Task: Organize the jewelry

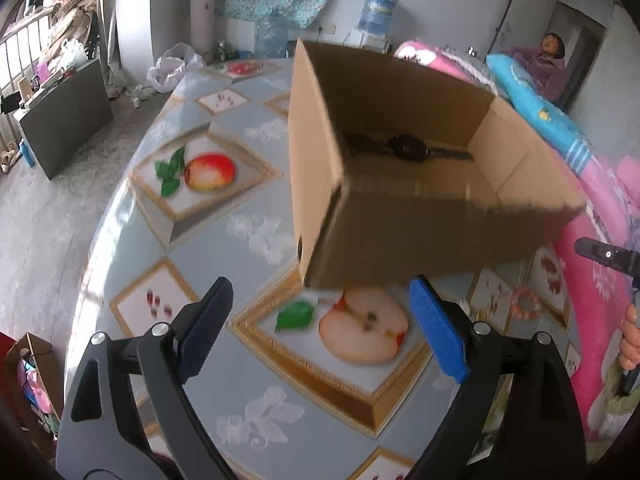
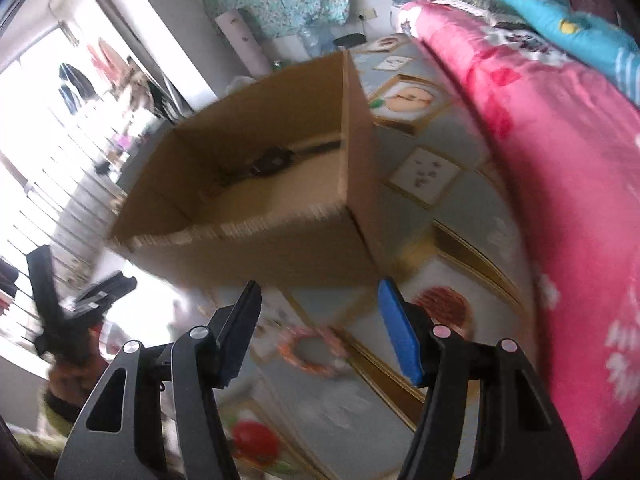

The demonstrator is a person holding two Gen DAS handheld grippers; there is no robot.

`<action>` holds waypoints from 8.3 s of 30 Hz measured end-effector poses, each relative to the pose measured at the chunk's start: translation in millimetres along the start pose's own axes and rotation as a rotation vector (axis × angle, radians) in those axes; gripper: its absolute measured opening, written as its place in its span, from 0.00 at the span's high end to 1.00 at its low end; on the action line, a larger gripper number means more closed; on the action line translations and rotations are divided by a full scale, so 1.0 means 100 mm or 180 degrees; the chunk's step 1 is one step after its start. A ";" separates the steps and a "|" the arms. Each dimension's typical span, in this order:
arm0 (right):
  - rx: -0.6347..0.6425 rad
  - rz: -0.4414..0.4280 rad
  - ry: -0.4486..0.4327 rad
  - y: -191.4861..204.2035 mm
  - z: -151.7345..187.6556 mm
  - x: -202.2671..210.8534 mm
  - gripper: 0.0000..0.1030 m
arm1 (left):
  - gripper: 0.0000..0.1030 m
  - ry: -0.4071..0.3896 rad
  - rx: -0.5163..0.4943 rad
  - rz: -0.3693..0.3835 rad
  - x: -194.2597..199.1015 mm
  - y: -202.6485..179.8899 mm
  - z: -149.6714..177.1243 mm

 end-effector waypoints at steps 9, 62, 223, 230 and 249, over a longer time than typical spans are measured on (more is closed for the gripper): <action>0.0504 0.0588 0.0093 0.17 0.47 -0.26 0.53 | 0.17 0.0441 -0.0382 -0.0139 -0.23 -0.29 0.53; 0.1405 0.0041 0.0271 0.98 1.04 -0.25 0.22 | 0.07 0.0548 -0.0611 -0.0212 -0.44 -0.41 0.62; 0.1018 -0.0669 0.1129 1.44 -1.37 -1.23 0.92 | 0.81 0.0568 -0.0473 0.0346 -0.62 -0.58 -1.23; 0.0996 -0.0843 0.0509 1.22 -1.42 -0.50 0.92 | 0.81 -0.0141 -0.0648 0.0443 0.02 -0.71 -1.20; 0.0868 -0.0827 0.0322 0.74 0.19 -0.17 0.75 | 0.77 0.0045 -0.0609 0.0595 -0.02 -0.74 0.28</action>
Point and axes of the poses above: each gripper's, at about its wrist camera, not at the fingertips, and x roughly against the way its jaws point, y to its left, z to its underside, the point moved 4 cm from there along -x, roughly the way its jaws point, and after that the axes turned 13 degrees about z, right-handed, at the moved point
